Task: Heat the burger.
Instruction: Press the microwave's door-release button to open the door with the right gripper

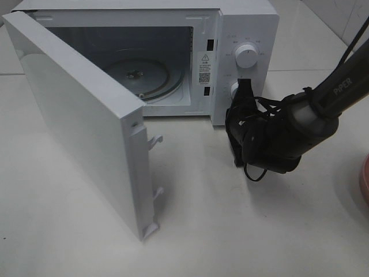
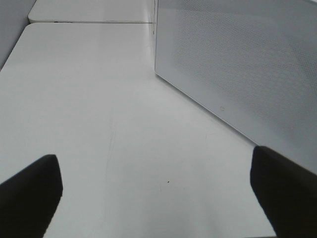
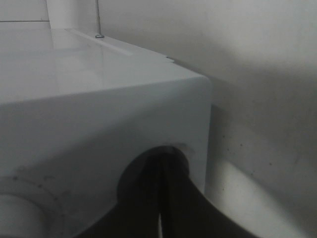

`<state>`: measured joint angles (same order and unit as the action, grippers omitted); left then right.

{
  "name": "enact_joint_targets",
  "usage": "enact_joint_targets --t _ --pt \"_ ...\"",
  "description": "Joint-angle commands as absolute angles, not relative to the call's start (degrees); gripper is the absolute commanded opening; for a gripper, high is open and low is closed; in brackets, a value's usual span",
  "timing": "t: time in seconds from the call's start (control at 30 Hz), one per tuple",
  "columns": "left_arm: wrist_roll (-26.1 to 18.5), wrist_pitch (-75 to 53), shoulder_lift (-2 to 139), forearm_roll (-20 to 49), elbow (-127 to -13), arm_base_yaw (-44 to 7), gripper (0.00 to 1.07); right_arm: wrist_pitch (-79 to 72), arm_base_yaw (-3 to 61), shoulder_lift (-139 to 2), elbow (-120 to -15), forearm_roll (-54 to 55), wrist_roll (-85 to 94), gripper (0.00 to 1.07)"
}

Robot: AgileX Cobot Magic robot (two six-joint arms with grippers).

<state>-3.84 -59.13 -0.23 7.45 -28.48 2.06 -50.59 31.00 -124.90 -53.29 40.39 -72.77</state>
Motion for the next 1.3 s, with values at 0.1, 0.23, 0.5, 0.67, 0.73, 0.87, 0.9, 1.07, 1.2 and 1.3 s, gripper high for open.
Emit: enact_joint_targets --t 0.1,0.23,0.5,0.67,0.73,0.87,0.9,1.07,1.2,1.3 --pt "-3.61 -58.84 -1.66 7.73 -28.42 2.01 0.98 -57.64 29.39 -122.73 -54.55 34.26 -75.17 0.0" --pt "-3.61 -58.84 -1.66 7.73 -28.42 2.01 0.98 -56.38 29.97 -122.73 -53.46 33.63 -77.64 0.0" --pt "-3.61 -58.84 -1.66 7.73 -28.42 2.01 0.98 -54.95 31.68 -122.1 -50.65 33.46 -78.55 0.0" --pt "-3.61 -58.84 -1.66 7.73 -28.42 2.01 0.98 -54.77 31.68 -120.38 -48.24 33.23 -78.09 0.0" --pt "-3.61 -58.84 -1.66 7.73 -28.42 2.01 0.98 -52.14 31.74 -119.35 -46.93 33.06 -78.09 0.0" --pt "-3.61 -58.84 -1.66 7.73 -28.42 2.01 0.98 -51.57 31.74 -118.32 -45.26 33.06 -77.98 0.0" --pt "-3.61 -58.84 -1.66 7.73 -28.42 2.01 0.98 -51.51 31.74 -117.57 -44.12 33.17 -77.46 0.0" --pt "-3.61 -58.84 -1.66 7.73 -28.42 2.01 0.98 -49.56 31.74 -114.94 -41.48 32.03 -76.03 0.0" --pt "-3.61 -58.84 -1.66 7.73 -28.42 2.01 0.98 -46.58 31.74 -111.9 -39.65 29.85 -73.97 0.0" --pt "-3.61 -58.84 -1.66 7.73 -28.42 2.01 0.98 -44.0 31.74 -110.29 -38.96 28.59 -72.14 0.0"
